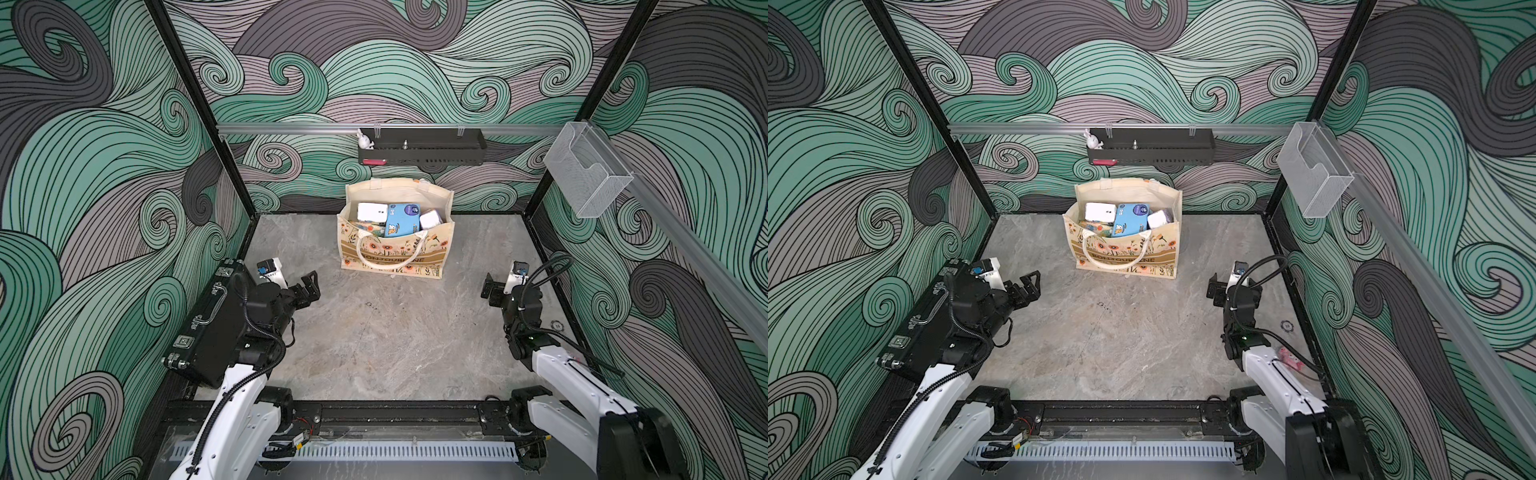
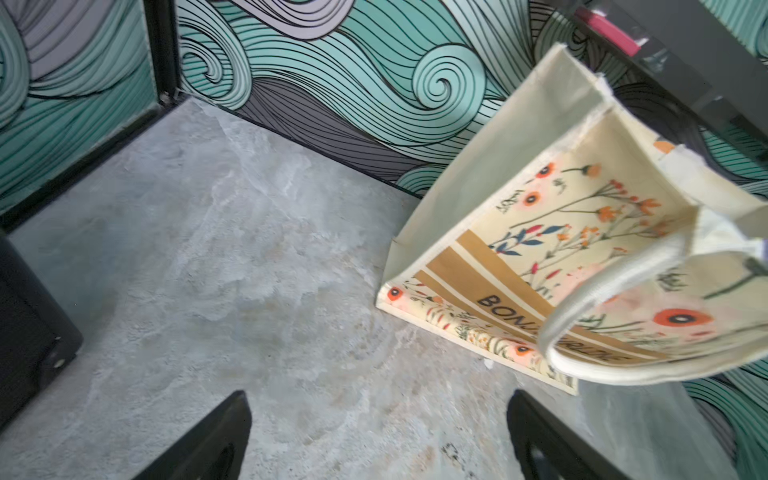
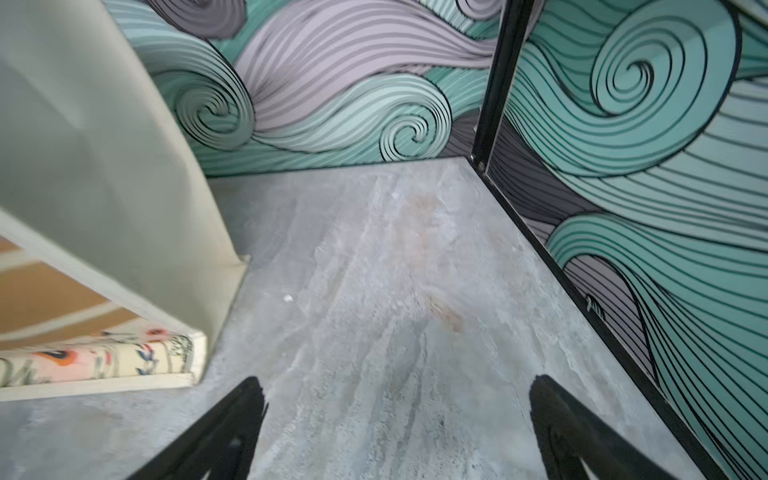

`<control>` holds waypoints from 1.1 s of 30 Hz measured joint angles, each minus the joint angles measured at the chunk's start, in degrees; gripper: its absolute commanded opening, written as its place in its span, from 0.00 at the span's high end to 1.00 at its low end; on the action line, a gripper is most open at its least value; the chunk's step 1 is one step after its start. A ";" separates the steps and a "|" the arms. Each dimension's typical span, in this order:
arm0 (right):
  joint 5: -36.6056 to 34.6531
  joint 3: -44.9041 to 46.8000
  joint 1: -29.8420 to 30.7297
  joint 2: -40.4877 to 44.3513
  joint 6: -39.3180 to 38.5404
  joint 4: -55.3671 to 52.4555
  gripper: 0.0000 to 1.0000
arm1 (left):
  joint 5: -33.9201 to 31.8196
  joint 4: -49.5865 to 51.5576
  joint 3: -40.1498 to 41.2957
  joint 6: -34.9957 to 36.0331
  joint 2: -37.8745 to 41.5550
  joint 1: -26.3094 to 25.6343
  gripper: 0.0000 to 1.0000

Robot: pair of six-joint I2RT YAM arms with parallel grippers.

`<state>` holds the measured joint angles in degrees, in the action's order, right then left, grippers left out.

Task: Put tissues into the canvas bag
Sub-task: Reset both arms

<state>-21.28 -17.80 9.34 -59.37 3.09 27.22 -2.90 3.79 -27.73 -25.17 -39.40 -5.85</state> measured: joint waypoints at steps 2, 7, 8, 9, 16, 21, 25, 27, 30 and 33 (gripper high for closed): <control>-1.20 0.26 0.00 -5.18 0.11 4.46 0.01 | -2.71 -2.97 2.99 1.25 -0.81 0.00 0.02; -2.84 0.04 0.02 -12.81 -2.12 15.34 0.01 | -7.52 -6.86 6.34 5.95 -3.65 0.00 0.01; -2.99 -0.02 0.02 -14.78 -3.19 19.10 0.01 | -8.57 -7.63 6.34 6.82 -4.33 0.00 0.01; -3.04 -0.13 0.02 -16.48 -4.17 21.86 0.01 | -9.53 -8.50 6.32 7.85 -5.01 0.00 0.01; -3.26 -0.50 0.00 -17.57 -7.37 26.25 0.01 | -14.12 -13.62 6.32 13.57 -11.21 0.04 0.02; -3.02 -0.66 -0.61 -13.00 -6.86 22.84 0.01 | -14.43 -18.80 7.26 14.53 -14.49 1.77 0.03; -2.58 -0.70 -0.63 -13.00 -6.91 21.35 0.01 | -14.36 -21.40 7.32 15.45 -17.33 3.89 0.03; -2.29 -0.70 -0.63 -13.00 -6.93 21.33 0.01 | -14.45 -23.30 7.32 15.52 -19.23 4.81 0.03; -1.88 -0.72 -0.63 -12.98 -6.91 20.44 0.01 | -14.51 -27.78 7.37 16.00 -24.48 5.44 0.05; -1.88 -0.55 -0.72 -16.00 -6.45 22.29 0.01 | -14.45 -34.75 7.74 17.62 -32.06 5.79 0.05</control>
<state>-23.16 -18.35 8.62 -75.37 -3.36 49.52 -17.34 -30.96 -19.99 -7.55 -71.46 -0.05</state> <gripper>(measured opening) 0.991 0.946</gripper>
